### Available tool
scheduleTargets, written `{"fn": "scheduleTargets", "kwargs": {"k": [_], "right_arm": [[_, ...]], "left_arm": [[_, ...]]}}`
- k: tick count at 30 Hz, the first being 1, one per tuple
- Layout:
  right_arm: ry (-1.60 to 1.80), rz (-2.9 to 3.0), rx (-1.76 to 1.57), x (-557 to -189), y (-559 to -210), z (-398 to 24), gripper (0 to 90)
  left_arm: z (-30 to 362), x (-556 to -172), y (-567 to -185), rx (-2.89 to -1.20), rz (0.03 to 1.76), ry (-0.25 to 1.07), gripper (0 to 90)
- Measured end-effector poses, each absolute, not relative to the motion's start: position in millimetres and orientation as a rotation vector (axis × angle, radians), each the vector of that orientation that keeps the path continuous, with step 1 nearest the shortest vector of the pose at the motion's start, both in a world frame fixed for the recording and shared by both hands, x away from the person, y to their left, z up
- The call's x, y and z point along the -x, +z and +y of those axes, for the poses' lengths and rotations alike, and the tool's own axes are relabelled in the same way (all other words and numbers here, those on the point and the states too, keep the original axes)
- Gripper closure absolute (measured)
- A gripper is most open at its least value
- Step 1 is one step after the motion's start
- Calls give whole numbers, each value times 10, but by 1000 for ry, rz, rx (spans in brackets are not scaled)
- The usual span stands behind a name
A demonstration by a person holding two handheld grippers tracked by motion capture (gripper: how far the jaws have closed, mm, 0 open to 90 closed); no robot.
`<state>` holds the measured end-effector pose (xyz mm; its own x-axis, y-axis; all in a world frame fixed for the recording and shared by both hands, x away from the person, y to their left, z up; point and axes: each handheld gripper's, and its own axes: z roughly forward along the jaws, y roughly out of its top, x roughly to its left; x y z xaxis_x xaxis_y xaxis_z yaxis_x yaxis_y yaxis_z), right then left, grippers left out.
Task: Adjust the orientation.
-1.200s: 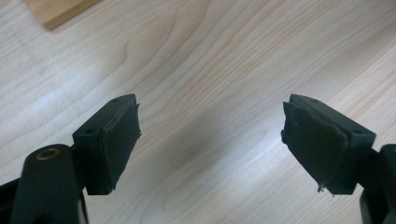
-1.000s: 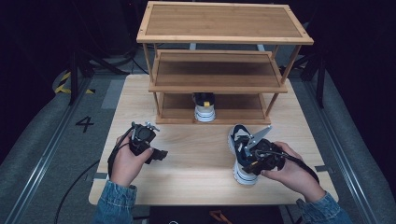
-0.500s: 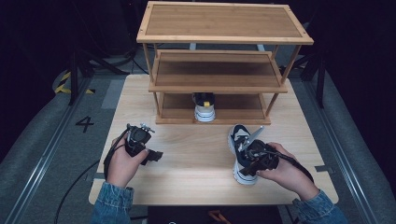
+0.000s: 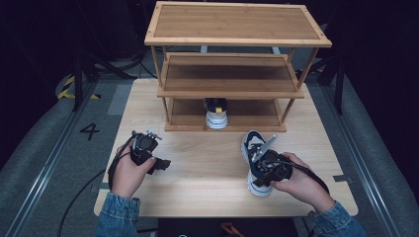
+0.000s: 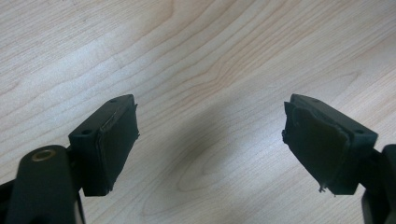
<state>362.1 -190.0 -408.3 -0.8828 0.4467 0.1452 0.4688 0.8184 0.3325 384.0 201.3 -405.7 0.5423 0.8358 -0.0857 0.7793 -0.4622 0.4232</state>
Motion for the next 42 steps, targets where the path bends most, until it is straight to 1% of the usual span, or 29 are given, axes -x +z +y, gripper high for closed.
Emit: {"fn": "scheduleTargets", "kwargs": {"k": [9,15,23,28,32,42], "right_arm": [[-569,-2958,744,-3622,-4002,-1884,714],[-562,-2983,751,-3719,-3881,-1852,713],[-634,-2987,775,-4016,-3727,-1777,711],[-635,-2983,787,-4196,-3721,-1706,710],[-604,-3041,760,-4415,-3719,-1636,708],[-589,-3075,745,-4816,-3761,-1579,700]], "left_arm": [[2105,-3898,-4040,-2365,1331,197,184],[2159,-3934,-4018,-2381,1318,214,183],[2263,-3929,-3983,-2366,1326,217,183],[2305,-3915,-3978,-2359,1330,220,183],[2330,-3884,-3976,-2357,1328,215,184],[2471,-3729,-4008,-2330,1382,218,184]]}}
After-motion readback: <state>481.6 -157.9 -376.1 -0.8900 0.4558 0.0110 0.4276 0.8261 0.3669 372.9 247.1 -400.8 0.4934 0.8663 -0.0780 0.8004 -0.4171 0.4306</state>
